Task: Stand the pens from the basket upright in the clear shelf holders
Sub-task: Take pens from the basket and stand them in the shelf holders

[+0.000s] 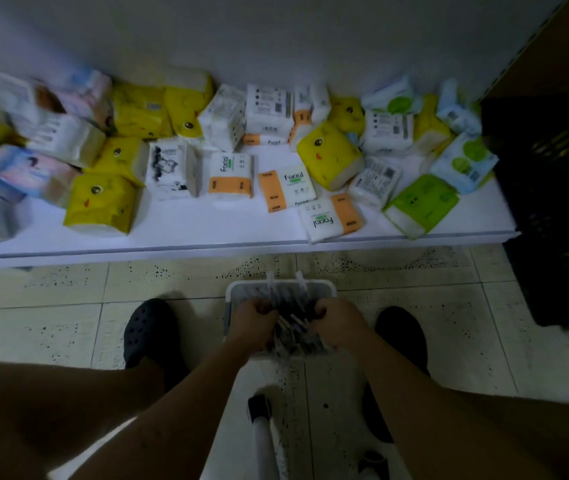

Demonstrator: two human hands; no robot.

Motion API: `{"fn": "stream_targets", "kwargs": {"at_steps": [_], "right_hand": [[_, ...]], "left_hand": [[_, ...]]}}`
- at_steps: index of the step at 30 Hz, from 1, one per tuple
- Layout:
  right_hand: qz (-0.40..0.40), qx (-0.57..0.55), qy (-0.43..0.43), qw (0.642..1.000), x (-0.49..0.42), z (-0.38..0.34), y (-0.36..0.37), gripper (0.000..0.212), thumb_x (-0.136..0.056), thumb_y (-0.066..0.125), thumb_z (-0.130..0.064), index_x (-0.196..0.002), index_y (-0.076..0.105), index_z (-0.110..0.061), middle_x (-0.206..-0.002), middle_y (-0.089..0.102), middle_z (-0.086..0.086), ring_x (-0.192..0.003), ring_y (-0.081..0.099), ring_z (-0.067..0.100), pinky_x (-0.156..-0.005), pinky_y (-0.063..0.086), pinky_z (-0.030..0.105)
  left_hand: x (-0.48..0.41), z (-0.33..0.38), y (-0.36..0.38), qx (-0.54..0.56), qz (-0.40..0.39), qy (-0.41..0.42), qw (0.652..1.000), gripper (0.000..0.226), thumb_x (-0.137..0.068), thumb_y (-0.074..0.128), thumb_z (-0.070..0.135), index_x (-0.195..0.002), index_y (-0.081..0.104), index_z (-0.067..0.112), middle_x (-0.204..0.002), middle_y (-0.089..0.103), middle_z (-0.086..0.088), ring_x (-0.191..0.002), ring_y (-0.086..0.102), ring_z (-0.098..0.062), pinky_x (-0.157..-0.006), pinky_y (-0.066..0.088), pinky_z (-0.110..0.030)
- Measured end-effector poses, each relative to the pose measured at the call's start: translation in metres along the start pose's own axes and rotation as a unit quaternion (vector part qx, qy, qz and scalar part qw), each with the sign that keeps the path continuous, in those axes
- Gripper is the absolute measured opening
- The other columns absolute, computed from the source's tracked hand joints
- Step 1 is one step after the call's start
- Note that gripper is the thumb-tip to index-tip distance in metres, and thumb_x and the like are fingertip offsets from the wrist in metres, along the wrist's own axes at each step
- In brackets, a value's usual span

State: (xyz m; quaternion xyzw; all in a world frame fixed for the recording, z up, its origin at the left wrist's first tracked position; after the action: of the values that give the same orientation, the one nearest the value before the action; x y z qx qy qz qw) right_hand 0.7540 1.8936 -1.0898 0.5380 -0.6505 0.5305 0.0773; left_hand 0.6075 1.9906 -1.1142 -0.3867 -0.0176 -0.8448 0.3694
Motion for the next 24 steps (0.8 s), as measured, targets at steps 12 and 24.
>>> {"fn": "stream_targets", "kwargs": {"at_steps": [12,24], "right_hand": [[0.244,-0.098,-0.231,0.937,0.148,-0.093,-0.114,0.024,-0.088,0.068,-0.016,-0.077,0.050,-0.028,-0.064,0.049,-0.014,-0.059,0.054,-0.010,-0.051,0.037,0.009],[0.395,-0.121,-0.376,0.829,0.304,-0.197,-0.227,0.006,-0.087,0.068,-0.026,-0.087,0.064,-0.021,-0.068,0.058,-0.006,-0.060,0.054,0.000,-0.057,0.041,0.014]], "left_hand": [[0.158,0.155,-0.073,-0.013,0.161,0.347,0.924,0.011,-0.088,0.069,0.017,-0.088,0.062,0.025,-0.062,0.062,0.009,-0.059,0.058,0.006,-0.056,0.040,-0.005],[0.331,0.299,-0.144,0.071,0.219,0.550,0.803,0.013,-0.083,0.075,0.021,-0.088,0.066,0.030,-0.075,0.069,0.008,-0.073,0.066,-0.007,-0.076,0.058,-0.035]]}}
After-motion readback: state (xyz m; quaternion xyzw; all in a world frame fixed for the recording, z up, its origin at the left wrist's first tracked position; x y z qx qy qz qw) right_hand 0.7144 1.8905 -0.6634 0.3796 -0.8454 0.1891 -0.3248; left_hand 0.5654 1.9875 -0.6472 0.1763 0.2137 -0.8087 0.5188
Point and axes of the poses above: each hand's wrist, its own x-axis away from the middle knuckle, its own y-axis out of the palm, z = x × y, the point moved 2 cm from there along -x, towards the middle knuckle
